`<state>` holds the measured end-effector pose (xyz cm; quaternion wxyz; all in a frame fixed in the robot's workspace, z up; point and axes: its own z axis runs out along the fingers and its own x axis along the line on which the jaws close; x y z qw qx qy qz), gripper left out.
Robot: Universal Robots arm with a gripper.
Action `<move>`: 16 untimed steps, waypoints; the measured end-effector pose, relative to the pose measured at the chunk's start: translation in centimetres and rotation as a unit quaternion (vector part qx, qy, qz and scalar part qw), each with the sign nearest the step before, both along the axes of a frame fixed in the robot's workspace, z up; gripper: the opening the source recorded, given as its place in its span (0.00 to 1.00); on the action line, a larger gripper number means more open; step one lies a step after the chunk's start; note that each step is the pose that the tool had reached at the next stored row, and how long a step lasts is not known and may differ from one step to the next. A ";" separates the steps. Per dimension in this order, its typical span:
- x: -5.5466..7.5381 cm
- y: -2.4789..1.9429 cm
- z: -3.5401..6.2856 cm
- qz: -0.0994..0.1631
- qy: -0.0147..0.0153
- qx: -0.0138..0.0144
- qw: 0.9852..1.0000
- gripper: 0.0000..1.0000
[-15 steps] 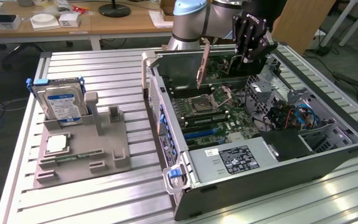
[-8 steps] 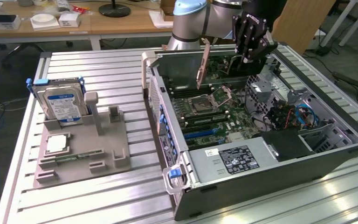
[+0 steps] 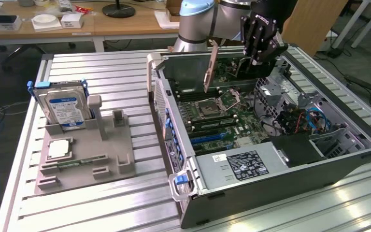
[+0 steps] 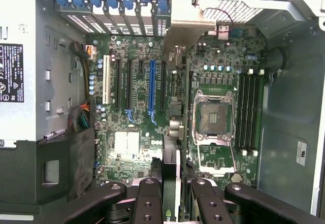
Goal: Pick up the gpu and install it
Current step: 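Insert the gpu into the slot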
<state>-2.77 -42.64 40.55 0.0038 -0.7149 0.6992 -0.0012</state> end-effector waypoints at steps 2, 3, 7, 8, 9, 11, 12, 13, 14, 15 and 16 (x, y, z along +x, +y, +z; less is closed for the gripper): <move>0.0 0.00 0.00 0.001 0.000 0.000 1.000 0.27; 0.0 0.00 0.00 0.001 0.000 0.000 1.000 0.27; 0.0 0.00 0.00 0.003 0.000 0.000 1.000 0.27; 0.0 0.00 0.00 0.003 0.000 0.000 1.000 0.27; 0.0 0.00 0.00 0.003 0.000 0.000 1.000 0.27; 0.0 0.00 0.00 0.004 0.000 0.000 1.000 0.27; 0.0 0.00 0.00 0.005 0.000 0.000 1.000 0.27; 0.0 0.00 0.00 0.005 0.000 0.000 1.000 0.27; 0.0 0.00 0.00 0.005 0.000 0.000 1.000 0.27; 0.0 0.00 0.00 0.005 0.000 0.000 1.000 0.27; 0.0 0.00 0.00 0.005 0.000 0.000 1.000 0.27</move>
